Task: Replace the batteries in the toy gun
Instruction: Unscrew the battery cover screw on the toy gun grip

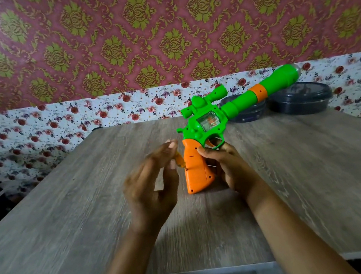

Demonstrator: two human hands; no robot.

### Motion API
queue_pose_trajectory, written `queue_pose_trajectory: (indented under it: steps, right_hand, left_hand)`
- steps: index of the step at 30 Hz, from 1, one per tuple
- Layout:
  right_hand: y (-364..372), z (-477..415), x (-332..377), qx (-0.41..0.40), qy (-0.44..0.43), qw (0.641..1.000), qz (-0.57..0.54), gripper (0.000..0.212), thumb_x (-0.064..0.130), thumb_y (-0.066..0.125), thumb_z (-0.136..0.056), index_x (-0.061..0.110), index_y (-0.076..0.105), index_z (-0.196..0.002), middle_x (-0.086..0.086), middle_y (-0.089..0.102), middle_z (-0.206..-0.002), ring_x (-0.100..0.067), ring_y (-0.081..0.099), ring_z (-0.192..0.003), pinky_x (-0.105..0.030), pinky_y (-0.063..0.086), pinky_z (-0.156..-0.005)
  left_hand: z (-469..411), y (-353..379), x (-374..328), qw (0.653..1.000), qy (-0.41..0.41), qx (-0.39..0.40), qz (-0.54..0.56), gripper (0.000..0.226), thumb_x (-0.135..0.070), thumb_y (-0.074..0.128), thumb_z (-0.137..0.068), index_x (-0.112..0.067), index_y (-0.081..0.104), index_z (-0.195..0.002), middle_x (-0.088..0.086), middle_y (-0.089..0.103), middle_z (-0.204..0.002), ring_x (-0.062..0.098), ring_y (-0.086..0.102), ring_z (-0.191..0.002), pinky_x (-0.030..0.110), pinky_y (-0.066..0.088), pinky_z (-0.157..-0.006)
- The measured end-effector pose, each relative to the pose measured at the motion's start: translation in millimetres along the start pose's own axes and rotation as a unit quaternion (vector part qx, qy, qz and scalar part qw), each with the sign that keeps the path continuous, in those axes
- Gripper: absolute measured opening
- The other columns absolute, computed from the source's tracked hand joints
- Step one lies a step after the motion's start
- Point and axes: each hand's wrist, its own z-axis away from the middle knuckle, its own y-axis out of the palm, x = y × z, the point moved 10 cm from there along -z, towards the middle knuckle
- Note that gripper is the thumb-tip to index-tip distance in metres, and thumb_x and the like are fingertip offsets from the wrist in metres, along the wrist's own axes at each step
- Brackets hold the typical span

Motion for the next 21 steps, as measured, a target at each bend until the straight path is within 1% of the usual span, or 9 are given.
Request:
queue_pose_trajectory:
  steps: [3, 6, 8, 11, 13, 15, 16, 18, 21]
  right_hand:
    - [-0.4, -0.8, -0.6, 0.001, -0.002, 1.000, -0.002, 0.028, 0.012, 0.062, -0.084, 0.017, 0.061, -0.112, -0.006, 0.067, -0.105, -0.024, 0.063, -0.099, -0.044, 0.049, -0.090]
    - [-0.2, -2.4, -0.9, 0.001, -0.001, 1.000, -0.004, 0.025, 0.012, 0.062, -0.084, 0.019, 0.061, -0.109, -0.004, 0.067, -0.103, -0.022, 0.063, -0.097, -0.043, 0.049, -0.090]
    - [0.5, -2.9, -0.8, 0.005, -0.003, 1.000, 0.002, 0.026, 0.013, 0.062, -0.084, 0.019, 0.061, -0.109, -0.002, 0.068, -0.103, -0.022, 0.064, -0.098, -0.043, 0.051, -0.089]
    - [-1.3, -2.8, 0.2, 0.002, -0.006, 1.000, 0.010, 0.031, 0.015, 0.062, -0.084, 0.018, 0.060, -0.115, -0.004, 0.068, -0.107, -0.023, 0.064, -0.101, -0.043, 0.051, -0.089]
    - [-5.6, -2.4, -0.1, -0.012, -0.005, 1.000, 0.005, 0.031, 0.013, 0.062, -0.084, 0.018, 0.060, -0.115, -0.004, 0.068, -0.107, -0.023, 0.063, -0.100, -0.041, 0.051, -0.087]
    - [-9.1, -2.4, 0.2, -0.024, -0.006, 1.000, -0.004, 0.029, 0.013, 0.062, -0.084, 0.018, 0.060, -0.113, -0.004, 0.068, -0.105, -0.023, 0.063, -0.100, -0.040, 0.051, -0.084]
    - [-9.9, -2.2, 1.1, -0.025, -0.009, 1.000, -0.006, 0.028, 0.013, 0.062, -0.084, 0.019, 0.061, -0.111, -0.004, 0.068, -0.104, -0.024, 0.063, -0.100, -0.039, 0.051, -0.083]
    - [-9.0, -1.7, 3.0, -0.025, -0.011, 1.000, -0.011, 0.025, 0.012, 0.061, -0.085, 0.020, 0.061, -0.108, -0.003, 0.068, -0.103, -0.022, 0.063, -0.098, -0.040, 0.052, -0.084]
    - [-6.5, -1.0, 4.2, -0.019, -0.010, 1.000, -0.016, 0.025, 0.010, 0.061, -0.085, 0.019, 0.061, -0.108, 0.000, 0.068, -0.099, -0.019, 0.064, -0.093, -0.039, 0.051, -0.084]
  left_hand:
    - [-0.8, 2.0, 1.6, 1.000, -0.010, -0.001, 0.018, 0.014, -0.013, 0.061, -0.087, -0.012, 0.058, -0.100, -0.004, 0.067, -0.095, 0.005, 0.063, -0.084, 0.015, 0.051, -0.073]
    - [0.9, 0.1, 3.0, 1.000, -0.006, -0.012, 0.006, 0.015, -0.019, 0.065, -0.084, -0.015, 0.053, -0.091, -0.005, 0.055, -0.083, 0.007, 0.054, -0.068, 0.014, 0.043, -0.063]
    - [0.9, -0.8, 2.9, 1.000, 0.003, -0.017, -0.007, 0.016, -0.014, 0.066, -0.082, -0.014, 0.052, -0.089, -0.003, 0.052, -0.084, 0.006, 0.051, -0.071, 0.012, 0.040, -0.066]
    - [-1.1, -1.7, 4.6, 0.999, 0.002, -0.027, -0.026, 0.016, -0.010, 0.065, -0.080, -0.011, 0.052, -0.089, 0.008, 0.051, -0.098, 0.004, 0.051, -0.095, 0.013, 0.041, -0.079]
    - [-0.8, -0.5, 8.3, 1.000, -0.020, -0.017, 0.010, 0.011, -0.007, 0.059, -0.082, -0.011, 0.051, -0.090, 0.010, 0.055, -0.105, 0.012, 0.058, -0.097, 0.021, 0.048, -0.077]
    - [0.5, 3.7, 7.0, 0.999, -0.030, 0.011, 0.042, 0.011, -0.005, 0.052, -0.085, -0.012, 0.050, -0.093, 0.003, 0.061, -0.107, 0.011, 0.064, -0.092, 0.027, 0.053, -0.069]
    - [1.1, 6.4, 4.9, 0.998, -0.025, 0.024, 0.045, 0.012, -0.005, 0.052, -0.086, -0.013, 0.049, -0.094, 0.001, 0.062, -0.106, 0.008, 0.064, -0.092, 0.026, 0.054, -0.069]
    - [1.9, 10.3, 1.7, 0.999, -0.013, 0.039, 0.034, 0.014, -0.011, 0.056, -0.088, -0.011, 0.049, -0.100, -0.001, 0.060, -0.102, 0.003, 0.061, -0.090, 0.017, 0.052, -0.073]
    - [0.2, 8.4, 2.9, 1.000, -0.015, 0.025, -0.005, 0.021, -0.027, 0.056, -0.092, -0.010, 0.051, -0.104, -0.002, 0.053, -0.090, -0.004, 0.049, -0.081, 0.004, 0.040, -0.074]
